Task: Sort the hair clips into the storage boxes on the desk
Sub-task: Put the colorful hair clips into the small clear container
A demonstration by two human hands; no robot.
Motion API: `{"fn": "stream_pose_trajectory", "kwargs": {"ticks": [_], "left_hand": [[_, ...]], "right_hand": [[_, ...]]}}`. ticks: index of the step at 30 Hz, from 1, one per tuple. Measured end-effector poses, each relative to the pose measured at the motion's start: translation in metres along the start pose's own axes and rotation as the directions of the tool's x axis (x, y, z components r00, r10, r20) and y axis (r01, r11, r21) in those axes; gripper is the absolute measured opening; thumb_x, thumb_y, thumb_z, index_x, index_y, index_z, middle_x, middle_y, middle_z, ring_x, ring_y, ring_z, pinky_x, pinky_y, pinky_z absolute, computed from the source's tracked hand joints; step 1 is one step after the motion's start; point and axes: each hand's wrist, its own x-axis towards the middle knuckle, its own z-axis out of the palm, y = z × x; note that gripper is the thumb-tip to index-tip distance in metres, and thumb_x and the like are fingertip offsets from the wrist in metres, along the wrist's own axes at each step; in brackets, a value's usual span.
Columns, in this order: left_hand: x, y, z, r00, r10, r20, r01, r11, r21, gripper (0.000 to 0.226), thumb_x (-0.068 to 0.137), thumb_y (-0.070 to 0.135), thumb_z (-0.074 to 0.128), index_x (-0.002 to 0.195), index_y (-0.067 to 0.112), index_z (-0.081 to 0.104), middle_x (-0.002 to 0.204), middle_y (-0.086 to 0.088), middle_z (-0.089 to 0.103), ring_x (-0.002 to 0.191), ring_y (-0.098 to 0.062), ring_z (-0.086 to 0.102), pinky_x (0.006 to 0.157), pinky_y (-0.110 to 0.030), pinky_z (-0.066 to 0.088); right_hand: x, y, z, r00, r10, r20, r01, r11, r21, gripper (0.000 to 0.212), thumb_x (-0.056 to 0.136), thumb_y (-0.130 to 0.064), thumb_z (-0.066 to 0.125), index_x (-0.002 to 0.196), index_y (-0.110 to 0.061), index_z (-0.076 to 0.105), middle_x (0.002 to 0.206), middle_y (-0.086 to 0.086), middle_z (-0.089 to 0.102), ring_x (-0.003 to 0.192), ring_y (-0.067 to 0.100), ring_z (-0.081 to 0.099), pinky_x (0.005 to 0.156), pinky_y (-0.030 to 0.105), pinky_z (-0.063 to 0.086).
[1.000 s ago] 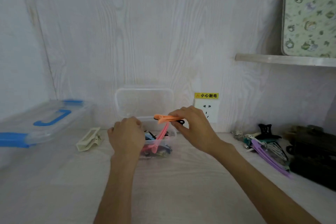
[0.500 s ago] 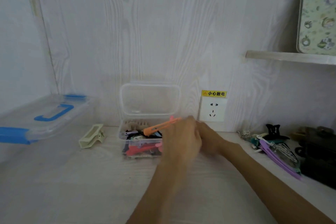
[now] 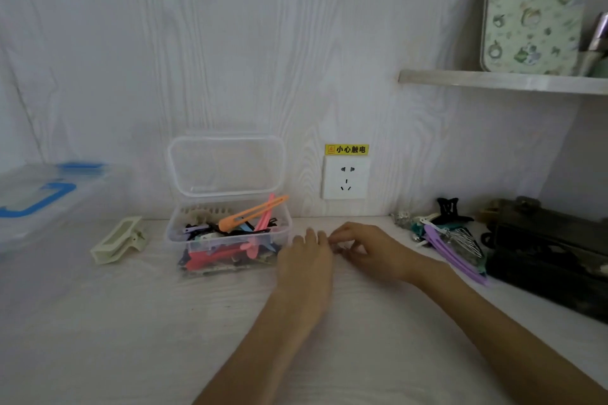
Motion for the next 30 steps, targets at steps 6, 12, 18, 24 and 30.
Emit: {"fn": "stream_pose_trajectory", "kwargs": {"ticks": [6, 12, 18, 24, 30], "left_hand": [[-0.002, -0.006, -0.011, 0.999, -0.003, 0.04, 0.003, 1.0, -0.011, 0.025, 0.093, 0.011, 0.043, 0.115, 0.015, 0.054, 0.121, -0.008, 0.056, 0.113, -0.027, 0.052, 0.087, -0.035, 0.038], [0.004, -0.009, -0.027, 0.965, -0.035, -0.261, -0.042, 0.958, -0.282, 0.022, 0.096, 0.02, 0.045, 0.107, 0.026, 0.063, 0.106, 0.003, 0.067, 0.1, -0.022, 0.061, 0.077, -0.034, 0.044], [0.013, -0.045, -0.039, 0.749, -0.32, -0.58, 0.075, 0.911, -0.405, 0.018, 0.086, 0.008, 0.057, 0.099, 0.015, 0.067, 0.091, -0.004, 0.068, 0.087, -0.028, 0.059, 0.08, -0.039, 0.041], [0.01, -0.087, -0.034, 0.684, -0.565, -0.461, 0.332, 0.804, -0.493, 0.022, 0.083, 0.011, 0.056, 0.098, 0.015, 0.072, 0.093, -0.009, 0.073, 0.09, -0.032, 0.063, 0.088, -0.041, 0.04], [0.005, -0.096, -0.03, 0.727, -0.586, -0.358, 0.344, 0.762, -0.549, 0.033, 0.085, 0.007, 0.05, 0.11, 0.016, 0.07, 0.11, -0.013, 0.07, 0.103, -0.035, 0.058, 0.1, -0.045, 0.042]], "right_hand": [[-0.025, 0.01, -0.003, 0.949, 0.232, -0.215, -0.23, 0.973, 0.038, 0.041, 0.082, -0.031, 0.068, 0.121, -0.023, 0.06, 0.116, -0.007, 0.053, 0.106, 0.008, 0.049, 0.086, 0.017, 0.035], [-0.027, 0.006, -0.002, 0.937, 0.237, -0.258, -0.219, 0.971, 0.097, 0.008, 0.079, -0.027, 0.07, 0.087, -0.029, 0.069, 0.091, -0.009, 0.062, 0.084, 0.009, 0.057, 0.076, 0.023, 0.046], [-0.022, -0.006, -0.003, 0.889, 0.22, -0.402, -0.141, 0.966, 0.217, 0.011, 0.082, -0.018, 0.067, 0.087, -0.027, 0.071, 0.079, -0.016, 0.066, 0.074, 0.0, 0.057, 0.064, 0.009, 0.04], [0.013, -0.069, -0.002, 0.768, 0.085, -0.635, 0.127, 0.951, 0.281, 0.015, 0.083, -0.017, 0.067, 0.093, -0.025, 0.074, 0.088, -0.019, 0.069, 0.082, -0.001, 0.06, 0.075, 0.002, 0.037], [0.034, -0.1, 0.018, 0.84, -0.074, -0.538, 0.177, 0.974, 0.143, 0.021, 0.088, -0.021, 0.061, 0.106, -0.022, 0.071, 0.103, -0.007, 0.072, 0.097, 0.0, 0.059, 0.082, -0.001, 0.034]]}}
